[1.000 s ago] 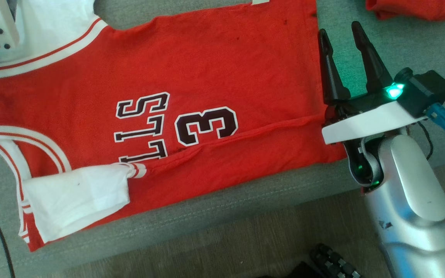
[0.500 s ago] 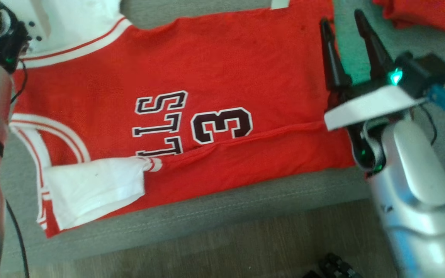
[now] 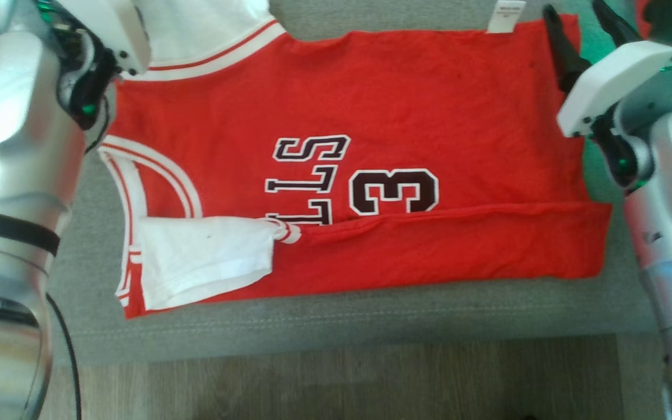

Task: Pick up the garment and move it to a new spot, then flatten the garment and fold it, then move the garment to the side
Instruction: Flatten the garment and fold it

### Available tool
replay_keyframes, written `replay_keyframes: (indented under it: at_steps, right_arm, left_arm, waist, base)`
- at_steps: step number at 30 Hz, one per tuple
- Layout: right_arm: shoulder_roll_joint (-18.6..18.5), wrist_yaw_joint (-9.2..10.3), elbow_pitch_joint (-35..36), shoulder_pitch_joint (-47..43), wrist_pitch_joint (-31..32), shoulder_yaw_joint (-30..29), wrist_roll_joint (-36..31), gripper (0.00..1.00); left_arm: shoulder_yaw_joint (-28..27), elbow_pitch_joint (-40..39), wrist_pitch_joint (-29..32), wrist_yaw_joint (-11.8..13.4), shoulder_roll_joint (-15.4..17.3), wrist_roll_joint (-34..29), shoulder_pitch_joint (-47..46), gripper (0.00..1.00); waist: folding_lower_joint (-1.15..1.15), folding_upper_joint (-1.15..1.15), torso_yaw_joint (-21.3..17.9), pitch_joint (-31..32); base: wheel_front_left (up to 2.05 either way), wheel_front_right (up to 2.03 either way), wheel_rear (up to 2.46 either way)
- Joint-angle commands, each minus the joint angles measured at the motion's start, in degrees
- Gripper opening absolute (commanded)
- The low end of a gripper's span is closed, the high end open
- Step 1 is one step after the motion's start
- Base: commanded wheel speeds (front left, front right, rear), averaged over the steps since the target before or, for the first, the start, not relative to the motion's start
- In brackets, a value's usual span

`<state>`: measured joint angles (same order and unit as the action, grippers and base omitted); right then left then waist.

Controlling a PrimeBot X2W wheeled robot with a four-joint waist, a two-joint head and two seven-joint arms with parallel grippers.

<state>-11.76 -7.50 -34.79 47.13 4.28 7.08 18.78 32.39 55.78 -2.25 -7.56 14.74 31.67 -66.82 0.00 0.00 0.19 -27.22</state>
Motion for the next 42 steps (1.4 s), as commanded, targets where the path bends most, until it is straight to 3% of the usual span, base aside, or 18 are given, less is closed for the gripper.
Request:
replay_keyframes:
  at_steps: [1,9,18,20,21,26,33,36,42]
  right_arm:
    - [-0.81,0.01,0.18,1.27,1.04,0.92,1.02,1.0]
    - [-4.82,0.01,-6.32,3.37,3.63,4.83,3.43,1.0]
    - [-5.97,0.01,-10.54,5.82,3.29,10.49,6.9,1.0]
    - [-6.1,0.01,-10.92,5.92,3.55,11.26,7.5,0.95]
    - [-6.52,0.01,-11.41,6.11,3.65,12.76,8.52,0.0]
    - [-7.82,0.01,-11.88,6.13,1.91,15.79,9.5,0.0]
    - [-9.66,0.01,-11.43,4.22,-6.6,19.02,11.54,0.0]
    - [-10.65,0.01,-11.28,2.72,-11.36,19.51,12.76,0.0]
    - [-12.02,0.01,-10.44,-0.23,-14.81,19.98,15.17,0.0]
  left_arm:
    - [-0.55,-2.1,-0.76,0.08,1.99,0.62,-1.37,0.0]
    - [2.5,-3.22,-1.44,0.08,2.21,2.85,-1.1,0.0]
    - [4.49,-3.02,-1.94,0.08,2.51,4.51,-2.1,0.0]
    - [4.64,-2.9,-2.03,0.08,2.53,4.68,-2.18,0.0]
    - [4.86,-2.55,-2.26,0.08,2.6,5.0,-2.29,0.0]
    - [5.05,-1.69,-3.14,0.08,2.89,5.61,-2.06,0.0]
    - [4.73,-1.85,-5.76,0.08,3.34,7.59,-0.13,0.0]
    - [4.55,-3.66,-7.12,0.08,4.08,9.18,1.87,0.0]
    - [5.91,-9.03,-7.2,0.08,5.9,11.45,7.18,0.0]
  waist:
    - [0.0,0.0,1.05,0.45]
    - [0.0,0.0,2.04,0.55]
    - [0.0,0.0,2.2,0.0]
    - [0.0,0.0,2.23,0.02]
    - [0.0,0.0,2.25,0.13]
    - [0.0,0.0,2.31,0.74]
    - [0.0,0.0,2.91,2.99]
    - [0.0,0.0,3.49,4.65]
    - [0.0,0.0,4.62,7.36]
  base:
    - [0.0,0.0,0.0]
    - [0.0,0.0,0.0]
    - [0.0,0.0,0.0]
    - [0.0,0.0,0.0]
    - [0.0,0.0,0.0]
    - [0.0,0.0,0.0]
    - [0.0,0.0,0.0]
    - [0.0,0.0,0.0]
    - [0.0,0.0,0.0]
